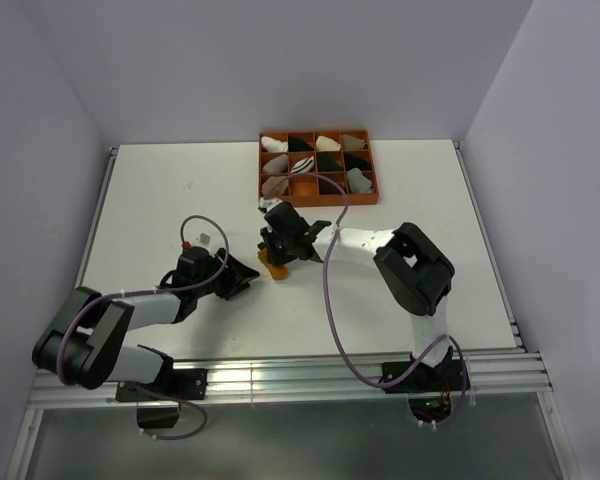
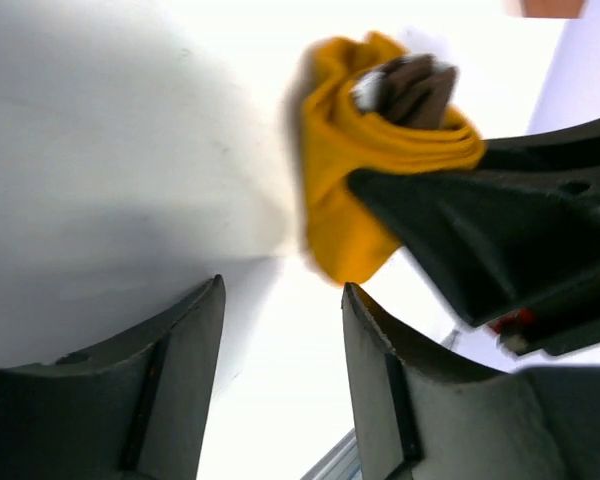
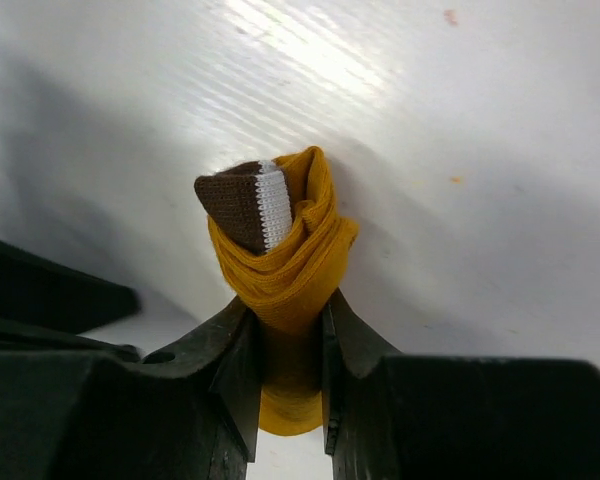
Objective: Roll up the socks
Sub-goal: Pick up the sock at the center of the board, then place the sock in the storage box.
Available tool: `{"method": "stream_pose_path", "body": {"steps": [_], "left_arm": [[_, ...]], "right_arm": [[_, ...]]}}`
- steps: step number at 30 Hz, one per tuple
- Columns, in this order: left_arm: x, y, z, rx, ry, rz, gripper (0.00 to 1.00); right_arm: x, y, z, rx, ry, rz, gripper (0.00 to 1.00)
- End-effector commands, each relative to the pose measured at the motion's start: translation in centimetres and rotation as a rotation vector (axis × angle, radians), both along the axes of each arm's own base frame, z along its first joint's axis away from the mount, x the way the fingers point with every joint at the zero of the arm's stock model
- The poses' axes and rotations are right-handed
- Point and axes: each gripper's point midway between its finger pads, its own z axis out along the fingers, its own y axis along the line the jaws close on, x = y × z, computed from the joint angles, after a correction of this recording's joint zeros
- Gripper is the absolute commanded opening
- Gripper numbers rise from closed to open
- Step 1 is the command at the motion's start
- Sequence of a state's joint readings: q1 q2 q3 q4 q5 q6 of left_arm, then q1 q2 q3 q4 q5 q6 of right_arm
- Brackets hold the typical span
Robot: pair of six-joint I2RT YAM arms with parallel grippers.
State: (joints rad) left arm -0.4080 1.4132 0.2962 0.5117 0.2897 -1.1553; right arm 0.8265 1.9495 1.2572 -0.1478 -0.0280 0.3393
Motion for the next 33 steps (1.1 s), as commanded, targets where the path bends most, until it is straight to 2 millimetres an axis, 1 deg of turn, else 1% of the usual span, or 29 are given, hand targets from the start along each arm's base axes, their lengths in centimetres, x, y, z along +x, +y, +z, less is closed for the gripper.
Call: {"method": "stream_pose_path", "body": {"steps": [1, 2, 3, 4, 6, 7, 8, 9, 10, 11, 13, 14, 15, 16, 17, 18, 19, 20, 21, 23, 25, 26, 27, 28, 29, 30, 31, 32, 33], "left_arm": [[-0.1, 2.3, -0.1, 0.138, 0.020, 0.037, 0.57], [0.7, 2.8, 0.8, 0.161, -0.011, 0.056, 0.59], [0.3, 3.6, 0.7, 0.195, 0.018, 0.069, 0.60], [0.8, 4.1, 2.1, 0.212, -0.026, 0.077, 0.62], [2.2, 5.3, 4.3, 0.254, -0.074, 0.128, 0.65], [1.7, 6.2, 4.8, 0.294, -0.073, 0.130, 0.66], [2.5, 6.5, 6.6, 0.301, -0.107, 0.150, 0.69], [3.0, 7.6, 7.4, 0.324, -0.122, 0.187, 0.70], [2.7, 8.3, 8.1, 0.350, -0.121, 0.189, 0.72], [3.2, 8.7, 9.8, 0.350, -0.150, 0.200, 0.75], [3.6, 10.2, 11.3, 0.385, -0.176, 0.219, 0.78], [3.6, 10.7, 12.3, 0.399, -0.175, 0.224, 0.81], [4.0, 12.3, 13.0, 0.434, -0.182, 0.271, 0.83], [4.1, 13.1, 13.4, 0.458, -0.186, 0.290, 0.84], [4.2, 13.8, 14.4, 0.493, -0.198, 0.292, 0.87], [4.3, 14.7, 14.8, 0.516, -0.202, 0.315, 0.90], [4.4, 15.9, 15.5, 0.562, -0.219, 0.341, 0.92], [4.5, 16.5, 16.4, 0.582, -0.236, 0.358, 0.96], [4.5, 17.2, 16.9, 0.609, -0.248, 0.379, 0.98], [4.8, 18.6, 18.2, 0.677, -0.277, 0.412, 0.99], [4.6, 19.3, 18.8, 0.722, -0.293, 0.420, 0.99], [4.5, 20.2, 19.0, 0.755, -0.293, 0.457, 1.00], [4.2, 20.5, 19.6, 0.761, -0.316, 0.478, 1.00], [4.0, 20.9, 19.7, 0.782, -0.324, 0.488, 0.99], [3.7, 21.3, 19.2, 0.799, -0.320, 0.497, 1.00], [3.4, 22.0, 19.4, 0.818, -0.328, 0.529, 0.99], [3.2, 22.3, 19.3, 0.830, -0.329, 0.538, 0.99], [3.0, 22.4, 19.0, 0.839, -0.323, 0.544, 1.00], [2.8, 22.9, 19.2, 0.849, -0.327, 0.569, 0.99]], "right_arm": [[2.4, -2.9, 3.3, -0.107, -0.125, 0.008, 0.00], [2.8, -3.4, 3.8, -0.124, -0.141, 0.022, 0.00], [3.5, -4.0, 4.2, -0.132, -0.154, 0.015, 0.00], [3.8, -4.5, 4.8, -0.141, -0.163, 0.017, 0.00], [5.2, -5.7, 6.0, -0.158, -0.200, 0.016, 0.00], [5.9, -6.4, 6.5, -0.175, -0.218, 0.005, 0.00], [6.8, -6.7, 7.5, -0.189, -0.251, 0.014, 0.00], [7.5, -7.2, 7.9, -0.203, -0.267, 0.007, 0.00], [8.5, -8.3, 8.4, -0.220, -0.281, -0.013, 0.00], [9.4, -8.5, 9.4, -0.228, -0.314, 0.005, 0.00], [11.0, -9.8, 10.1, -0.234, -0.335, -0.013, 0.00], [11.9, -9.8, 11.1, -0.228, -0.366, -0.002, 0.00], [12.6, -10.1, 11.6, -0.226, -0.381, -0.006, 0.00], [13.3, -10.4, 11.6, -0.230, -0.387, -0.003, 0.00], [14.4, -10.7, 12.5, -0.231, -0.417, 0.004, 0.00], [15.0, -10.9, 12.8, -0.241, -0.430, 0.006, 0.00], [15.8, -10.9, 12.8, -0.259, -0.449, 0.021, 0.00], [16.6, -10.9, 13.7, -0.260, -0.477, 0.020, 0.00], [17.1, -10.7, 14.0, -0.261, -0.495, 0.023, 0.00], [18.4, -10.3, 14.7, -0.250, -0.554, 0.026, 0.00], [19.6, -9.8, 15.4, -0.217, -0.607, 0.029, 0.00], [20.2, -9.7, 15.8, -0.204, -0.625, 0.025, 0.00], [20.6, -9.4, 15.8, -0.191, -0.632, 0.035, 0.00], [21.2, -9.2, 14.8, -0.195, -0.627, 0.040, 0.00], [21.9, -9.1, 15.1, -0.199, -0.647, 0.043, 0.00], [22.4, -8.9, 13.9, -0.211, -0.635, 0.052, 0.00], [22.8, -8.6, 13.6, -0.211, -0.640, 0.067, 0.00], [23.2, -8.3, 13.8, -0.197, -0.648, 0.075, 0.00], [23.6, -8.2, 12.6, -0.207, -0.633, 0.080, 0.00]]}}
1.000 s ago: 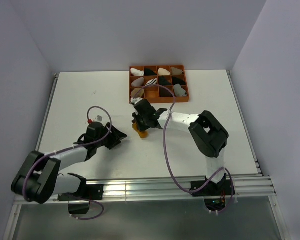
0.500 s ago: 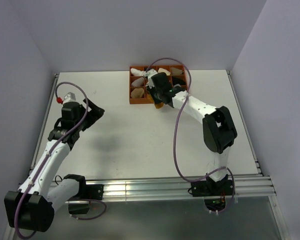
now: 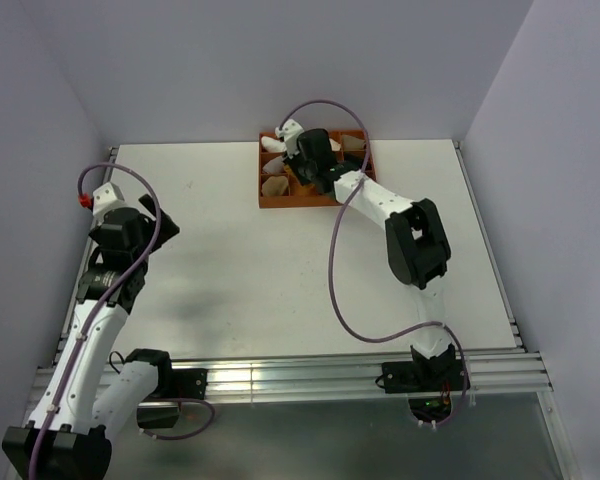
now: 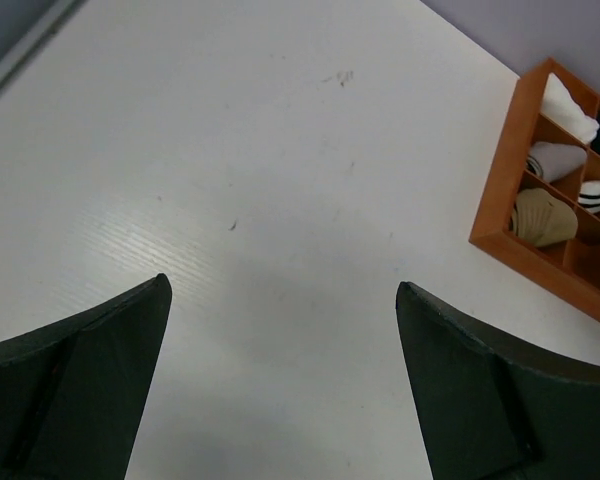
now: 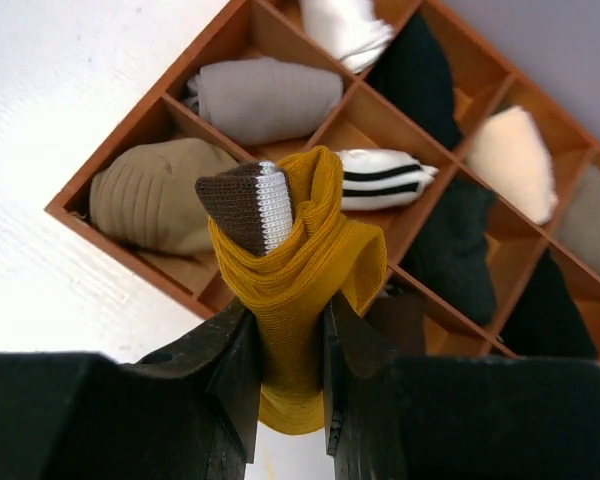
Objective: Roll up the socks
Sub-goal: Place the sock in the storage box.
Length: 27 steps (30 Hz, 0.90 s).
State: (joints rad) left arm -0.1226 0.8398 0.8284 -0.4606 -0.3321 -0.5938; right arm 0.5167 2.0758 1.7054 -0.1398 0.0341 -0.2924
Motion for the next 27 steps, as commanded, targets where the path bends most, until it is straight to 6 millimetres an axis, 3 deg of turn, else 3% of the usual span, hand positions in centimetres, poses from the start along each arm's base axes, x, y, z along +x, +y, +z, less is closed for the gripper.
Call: {"method": "stream_pose_path", "body": {"steps": [1, 6, 13, 18, 27], "left_arm": [[-0.9, 2.4, 0.2, 0.094, -0.013, 0.092, 0.99], [-1.3, 3.0, 0.0, 0.114, -0.019, 0.135, 0.99], [-1.3, 3.0, -0.4, 0.118, -0.015, 0.137, 0.99], [-1.4, 3.0, -0.5, 0.117, -0.016, 0.140, 0.99], [-1.4, 2.8, -0.7, 0.115, -0.008, 0.125, 0.99]], "right_arm": [[2.7, 0.9, 1.2, 0.025, -0.073, 0.053, 0.00], [3.4, 0.6, -2.1, -0.011, -0.008, 0.055, 0.00], [3.4, -0.4, -2.2, -0.037, 0.026, 0.055, 0.00], [3.5, -1.7, -4.2, -0.129, 0.066, 0.049, 0.00], [2.7, -1.3, -6.5, -0.176, 0.181, 0.150, 0.00]]}}
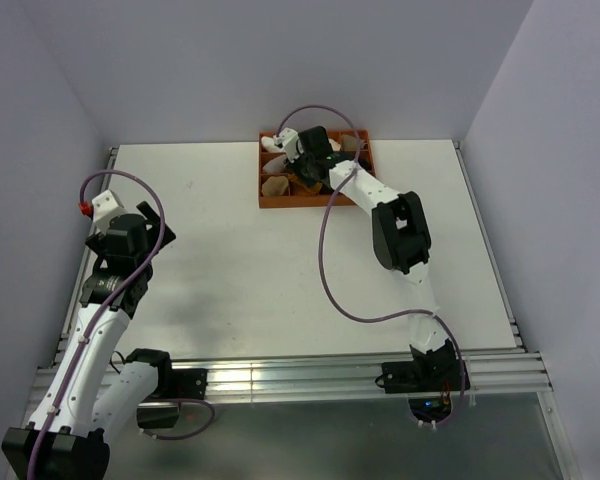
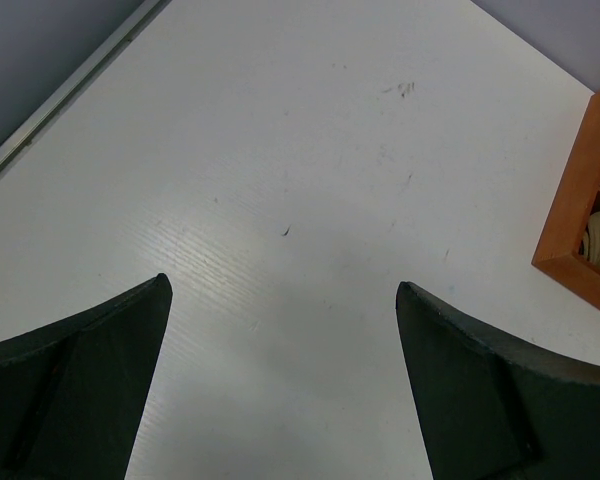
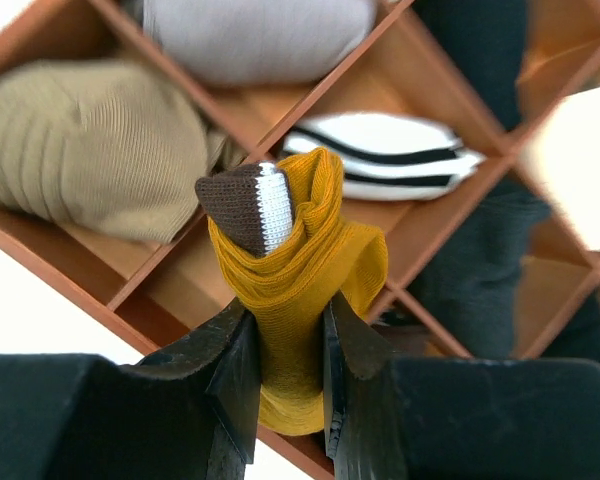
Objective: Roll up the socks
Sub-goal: Place the sock in the storage box.
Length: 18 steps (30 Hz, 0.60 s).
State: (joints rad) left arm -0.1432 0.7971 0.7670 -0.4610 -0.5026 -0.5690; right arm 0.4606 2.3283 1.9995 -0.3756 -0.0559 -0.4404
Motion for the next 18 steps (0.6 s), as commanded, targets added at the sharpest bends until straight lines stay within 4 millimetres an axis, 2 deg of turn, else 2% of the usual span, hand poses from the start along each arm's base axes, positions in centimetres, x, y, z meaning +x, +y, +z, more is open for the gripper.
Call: {"method": "stream_pose_path", "body": {"steps": [1, 3, 9, 11, 12, 18], "left_arm": [[0.0, 0.2, 0.6, 0.014, -0.025, 0.003, 0.99], [0.1, 0.2, 0.5, 0.016, -0.020, 0.004, 0.99], [0.2, 0.0, 0.4, 0.013, -0.019, -0.006, 0.99], [0.2, 0.0, 0.4, 0.014, -0.017, -0.007, 1.00], [0.2, 0.0, 0.3, 0.014, -0.015, -0.008, 1.00], [0.3, -0.1, 0.1, 0.014, -0.009, -0.015, 0.99]], "right_arm": [[-0.4, -0.1, 0.0, -0.029, 0.055, 0.049, 0.00], [-0.8, 0.2, -0.8, -0.032, 0.090, 0.068, 0.00], [-1.1, 0.2, -0.9, -0.044, 0.120, 0.072, 0.00], [-1.2, 0.1, -1.8, -0.058, 0.149, 0.073, 0.00], [-1.3, 0.0, -1.6, -0.072, 0.156, 0.083, 0.00], [-4.1, -0.8, -4.6, -0.148, 0.271, 0.114, 0.00]]}}
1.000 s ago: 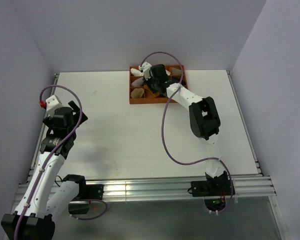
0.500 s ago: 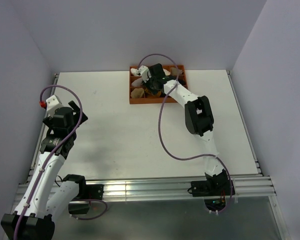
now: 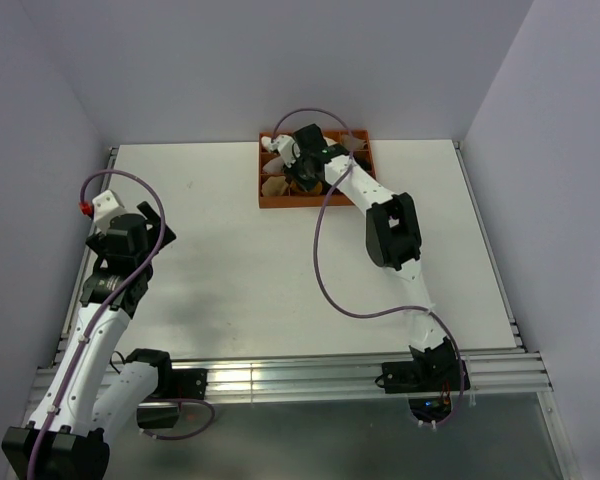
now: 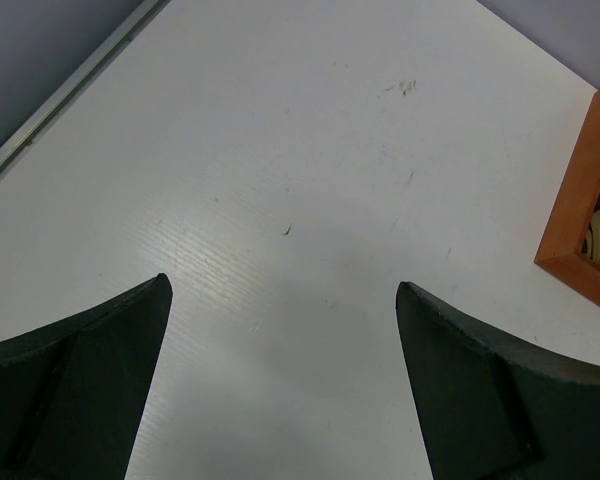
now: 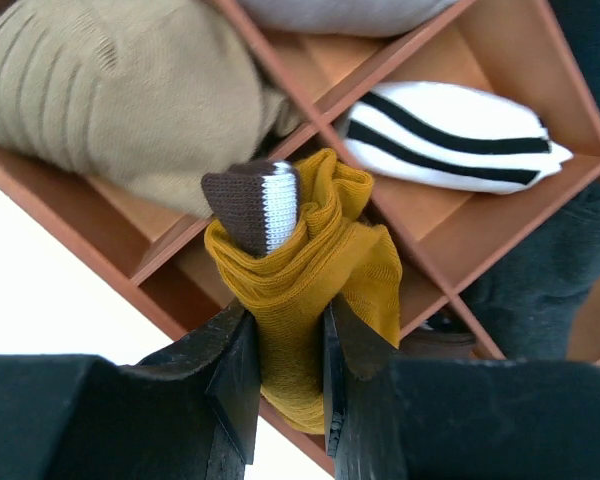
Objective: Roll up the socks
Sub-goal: Place the sock in the storage box.
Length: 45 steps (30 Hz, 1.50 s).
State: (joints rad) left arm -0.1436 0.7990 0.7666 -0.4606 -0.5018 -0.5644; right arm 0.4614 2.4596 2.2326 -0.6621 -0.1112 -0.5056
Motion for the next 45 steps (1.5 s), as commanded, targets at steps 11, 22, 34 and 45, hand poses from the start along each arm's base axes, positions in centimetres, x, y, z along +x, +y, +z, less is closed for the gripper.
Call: {"method": "stream_pose_path", "body": {"steps": [11, 22, 34, 45], "left_arm": [[0.3, -0.3, -0.2, 0.008, -0.001, -0.020, 0.99], [0.3, -0.3, -0.1, 0.010, -0.003, -0.021, 0.99], [0.4, -0.3, 0.0, 0.017, -0.005, -0.025, 0.99], [0.4, -0.2, 0.0, 0.025, -0.006, -0.024, 0.99]], "right_arm": [[-7.6, -2.2, -4.5, -0.067, 0.284, 0.016, 0.00], [-4.9, 0.1, -1.0, 0.056, 0.173, 0.002, 0.00], [-5.1, -0.7, -4.3, -0.110, 0.202, -0.030, 0.08], [-5.2, 1.2, -3.5, -0.080, 0.172, 0.031, 0.42]]}}
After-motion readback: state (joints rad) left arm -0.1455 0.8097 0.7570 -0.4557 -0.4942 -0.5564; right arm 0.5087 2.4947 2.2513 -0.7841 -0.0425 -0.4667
